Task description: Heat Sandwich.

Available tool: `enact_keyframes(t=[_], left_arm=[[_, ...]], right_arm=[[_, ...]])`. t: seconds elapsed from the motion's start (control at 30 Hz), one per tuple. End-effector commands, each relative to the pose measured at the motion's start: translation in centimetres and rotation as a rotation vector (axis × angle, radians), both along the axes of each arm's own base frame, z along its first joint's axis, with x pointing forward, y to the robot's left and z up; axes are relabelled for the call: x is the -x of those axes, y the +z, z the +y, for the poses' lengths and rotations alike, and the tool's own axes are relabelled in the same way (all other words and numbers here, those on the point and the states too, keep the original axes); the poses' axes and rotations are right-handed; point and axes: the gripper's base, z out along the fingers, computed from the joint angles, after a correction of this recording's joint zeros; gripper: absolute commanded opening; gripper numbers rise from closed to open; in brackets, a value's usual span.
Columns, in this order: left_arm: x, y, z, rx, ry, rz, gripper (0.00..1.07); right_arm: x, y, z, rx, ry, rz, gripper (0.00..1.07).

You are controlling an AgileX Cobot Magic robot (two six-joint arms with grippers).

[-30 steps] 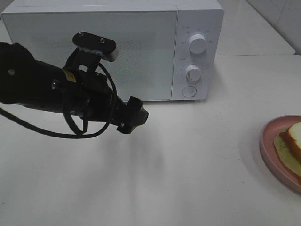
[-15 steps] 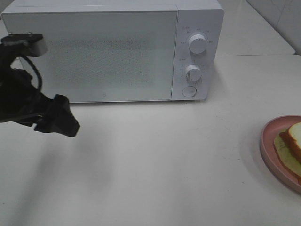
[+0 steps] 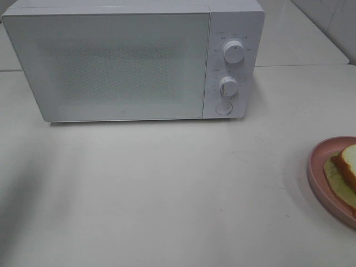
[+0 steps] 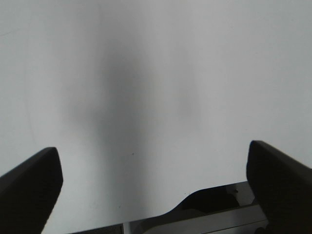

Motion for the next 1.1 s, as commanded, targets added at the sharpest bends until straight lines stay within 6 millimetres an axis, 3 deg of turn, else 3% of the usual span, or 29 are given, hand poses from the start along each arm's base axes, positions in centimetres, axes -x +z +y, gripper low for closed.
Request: enact_keyframes(t=[0.03,0.2,0.27,0.47,0.53,0.7,1.1], left_arm=[[1.4,1.0,0.9,-0.022,0.060,0.006,0.97],[3.6,2.7,1.2,-0.051,0.088,-0.022,0.97],[5.6,3.5,1.2,-0.059,0.086,-0.066,0.97],[8.9,2.5,1.2,-0.071,0.109,-0.148,0.97],[11.1,1.3,1.1,-0.071,0.114,-0.180,0.97],[14.6,-0.1,1.0,-0.070,0.118,-0.257,0.97],[19.9,1.4,0.8,-0.063,0.136,-0.599,0.97]], right_arm=[[0.4,0.0,0.0,0.016,0.002,-0.034,0.76],[0.4,0.0,0.0,0.016,0.002,-0.034,0.76],[0.4,0.0,0.0,0.016,0.002,-0.034,0.76],[0.4,0.0,0.0,0.016,0.002,-0.034,0.76],[0.4,0.0,0.0,0.016,0.002,-0.034,0.76],[0.4,0.0,0.0,0.016,0.002,-0.034,0.76],[0.4,0.0,0.0,0.016,0.002,-0.034,0.76]])
